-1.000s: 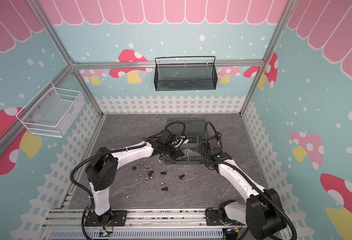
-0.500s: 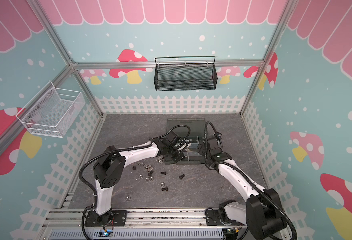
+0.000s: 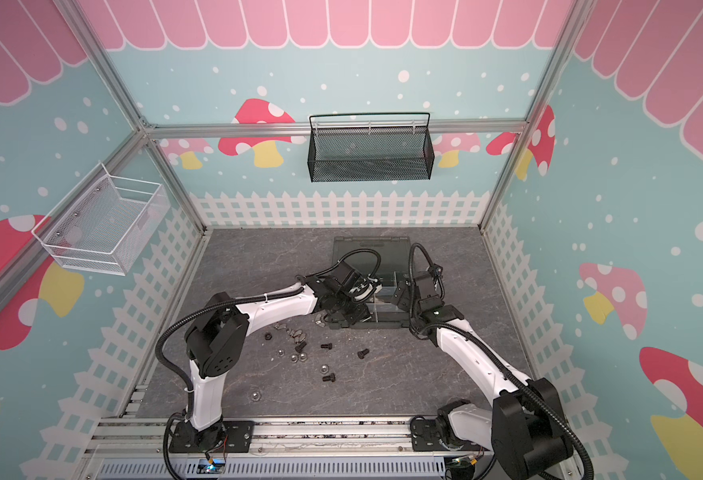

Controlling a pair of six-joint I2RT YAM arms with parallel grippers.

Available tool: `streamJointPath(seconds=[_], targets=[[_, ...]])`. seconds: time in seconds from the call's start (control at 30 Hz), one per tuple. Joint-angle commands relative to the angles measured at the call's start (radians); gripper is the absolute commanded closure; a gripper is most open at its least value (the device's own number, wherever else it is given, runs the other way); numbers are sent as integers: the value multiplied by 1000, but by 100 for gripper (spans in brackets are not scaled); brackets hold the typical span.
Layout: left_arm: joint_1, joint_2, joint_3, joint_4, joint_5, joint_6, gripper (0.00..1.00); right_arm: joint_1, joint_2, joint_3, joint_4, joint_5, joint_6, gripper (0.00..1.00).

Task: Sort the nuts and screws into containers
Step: 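Move the left gripper back to the pile above a steel bolt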

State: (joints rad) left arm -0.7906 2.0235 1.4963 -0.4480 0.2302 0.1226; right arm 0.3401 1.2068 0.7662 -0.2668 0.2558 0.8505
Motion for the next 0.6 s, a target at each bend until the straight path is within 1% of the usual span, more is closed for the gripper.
streamJointPath(seconds=[0.0,0.1,0.17,0.23,0.3,0.33,0.37,0.4,0.47,0.57], targets=[[-10,-96,-19,38,-47,-39,71,-3,-24,-9,-22,23,19,3],[-11,-151,-57,56,-108,-93,71,-3,-29,-13,-23,24,19,3],[-7,-193,-86,68,-176,-147,70,-3,-32,-12,-25,25,19,3],[-7,-232,-109,62,-309,-228,69,-3,-33,-11,-24,25,17,3],[-3,-276,-129,35,-432,-327,62,-3,-34,-11,-23,26,17,3],[4,-299,-141,14,-489,-389,61,-3,-33,-11,-23,27,18,3],[16,-321,-155,-8,-523,-456,60,-3,-32,-11,-23,28,18,3],[28,-339,-169,-27,-539,-513,60,-3,-30,-10,-22,26,18,3],[73,-381,-213,-54,-527,-622,59,-3,-25,-8,-22,23,19,3],[117,-433,-288,-57,-528,-716,59,-3,-17,-5,-20,18,18,3]])
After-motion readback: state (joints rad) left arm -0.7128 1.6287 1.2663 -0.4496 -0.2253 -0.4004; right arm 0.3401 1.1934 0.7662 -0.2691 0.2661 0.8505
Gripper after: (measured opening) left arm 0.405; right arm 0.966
